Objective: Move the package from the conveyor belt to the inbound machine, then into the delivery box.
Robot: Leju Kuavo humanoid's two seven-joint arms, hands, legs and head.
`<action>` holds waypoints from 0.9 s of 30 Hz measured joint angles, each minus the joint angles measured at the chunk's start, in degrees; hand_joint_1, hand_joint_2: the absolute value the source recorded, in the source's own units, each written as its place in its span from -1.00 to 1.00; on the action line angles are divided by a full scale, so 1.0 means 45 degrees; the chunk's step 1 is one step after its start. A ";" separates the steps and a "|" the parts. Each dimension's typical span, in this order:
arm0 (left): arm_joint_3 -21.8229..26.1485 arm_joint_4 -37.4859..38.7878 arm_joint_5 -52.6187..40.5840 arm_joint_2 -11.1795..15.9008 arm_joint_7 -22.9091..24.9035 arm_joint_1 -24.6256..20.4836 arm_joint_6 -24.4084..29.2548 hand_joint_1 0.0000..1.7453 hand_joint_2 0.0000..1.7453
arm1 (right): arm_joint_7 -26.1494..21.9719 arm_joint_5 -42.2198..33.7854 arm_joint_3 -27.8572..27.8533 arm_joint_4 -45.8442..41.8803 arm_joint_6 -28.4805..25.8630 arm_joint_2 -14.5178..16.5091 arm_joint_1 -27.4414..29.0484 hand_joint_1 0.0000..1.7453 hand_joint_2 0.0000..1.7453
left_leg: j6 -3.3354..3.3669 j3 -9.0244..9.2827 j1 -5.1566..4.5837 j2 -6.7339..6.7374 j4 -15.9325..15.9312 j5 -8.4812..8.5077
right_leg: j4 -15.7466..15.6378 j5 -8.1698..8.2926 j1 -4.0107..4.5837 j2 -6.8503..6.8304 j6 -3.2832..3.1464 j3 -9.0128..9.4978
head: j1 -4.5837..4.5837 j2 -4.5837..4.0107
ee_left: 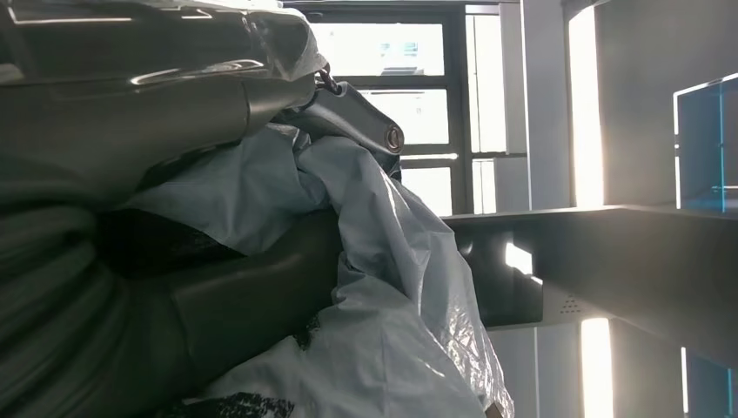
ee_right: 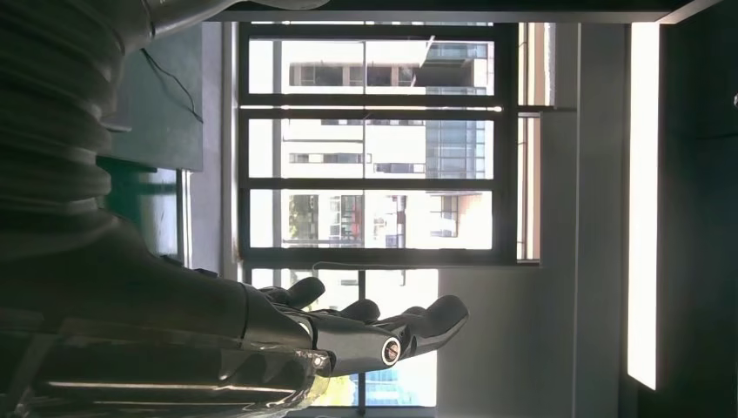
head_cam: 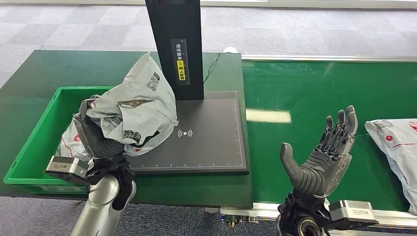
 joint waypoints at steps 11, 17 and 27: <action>0.2283 -0.1095 0.3161 0.0130 0.0312 -0.0889 -0.2642 1.00 1.00 | 0.0001 0.0068 -0.0170 0.0056 0.0480 0.0016 -0.0031 -1.00 1.00 | -0.0001 0.0002 0.0003 0.0001 0.0000 0.0004 | 0.0001 0.0001 0.0003 0.0000 -0.0002 0.0000 | 0.0000 0.0000; 0.3647 -0.0097 0.1147 0.0611 0.3042 -0.3848 -0.1490 1.00 1.00 | 0.0001 0.0126 -0.0372 0.0351 0.1030 0.0110 -0.0197 -1.00 1.00 | -0.0012 -0.0022 0.0022 -0.0036 0.0013 0.0042 | 0.0003 0.0016 0.0022 -0.0036 -0.0016 -0.0018 | 0.0023 0.0000; 0.5022 0.8311 -0.4391 0.3057 0.5621 -1.1605 -0.0533 1.00 1.00 | 0.0005 0.0281 -0.0495 0.1218 0.1379 0.0351 -0.0651 -1.00 1.00 | -0.0057 -0.0066 0.0051 0.0096 0.0010 0.0097 | 0.0015 0.0112 0.0046 0.0114 -0.0071 -0.0103 | 0.0018 0.0000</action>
